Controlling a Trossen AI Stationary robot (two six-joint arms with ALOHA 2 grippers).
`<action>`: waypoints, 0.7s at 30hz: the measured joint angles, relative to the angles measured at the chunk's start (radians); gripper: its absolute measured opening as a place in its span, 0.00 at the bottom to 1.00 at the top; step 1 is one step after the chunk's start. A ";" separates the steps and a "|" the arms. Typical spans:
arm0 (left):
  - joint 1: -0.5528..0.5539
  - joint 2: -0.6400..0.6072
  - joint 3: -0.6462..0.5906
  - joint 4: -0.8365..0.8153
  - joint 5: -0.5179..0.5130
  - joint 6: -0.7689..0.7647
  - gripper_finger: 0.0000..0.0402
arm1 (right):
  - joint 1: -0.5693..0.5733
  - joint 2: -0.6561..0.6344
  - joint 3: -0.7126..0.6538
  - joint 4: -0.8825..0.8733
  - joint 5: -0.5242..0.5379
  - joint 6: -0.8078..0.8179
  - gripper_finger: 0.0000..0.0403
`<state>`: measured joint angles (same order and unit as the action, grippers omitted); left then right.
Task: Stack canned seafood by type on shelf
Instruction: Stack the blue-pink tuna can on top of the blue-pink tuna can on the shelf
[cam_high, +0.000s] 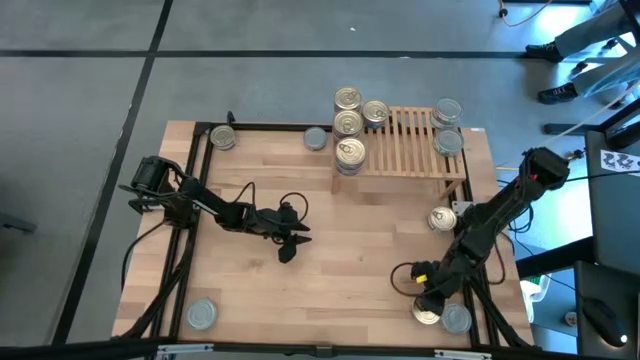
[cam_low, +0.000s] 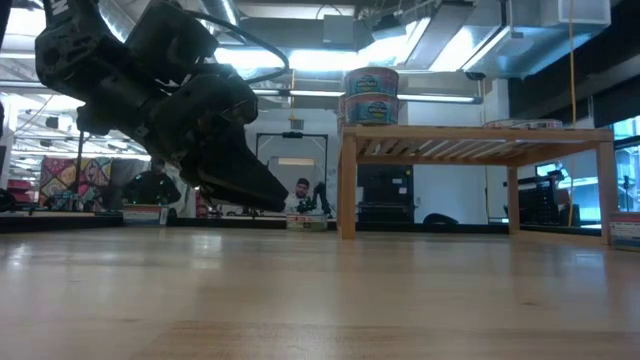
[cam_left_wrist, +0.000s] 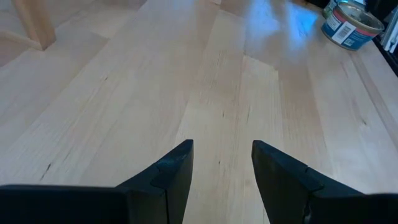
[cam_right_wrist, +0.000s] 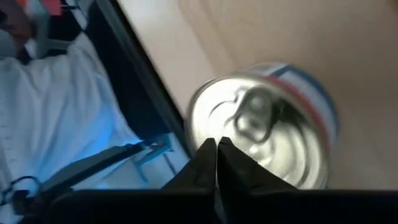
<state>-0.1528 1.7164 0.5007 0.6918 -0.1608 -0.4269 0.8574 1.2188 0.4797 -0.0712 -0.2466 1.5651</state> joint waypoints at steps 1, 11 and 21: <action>0.000 0.000 0.000 0.000 0.000 0.000 0.40 | 0.000 0.024 0.000 0.012 0.000 -0.017 0.04; 0.000 0.000 0.000 0.004 0.000 -0.005 0.40 | -0.100 0.145 0.003 0.168 0.046 -0.299 0.01; 0.000 0.000 0.000 0.004 0.000 -0.017 0.40 | -0.346 0.250 0.005 0.288 0.109 -0.723 0.03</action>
<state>-0.1528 1.7164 0.5007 0.6960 -0.1608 -0.4440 0.5114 1.4689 0.4845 0.2170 -0.1377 0.8426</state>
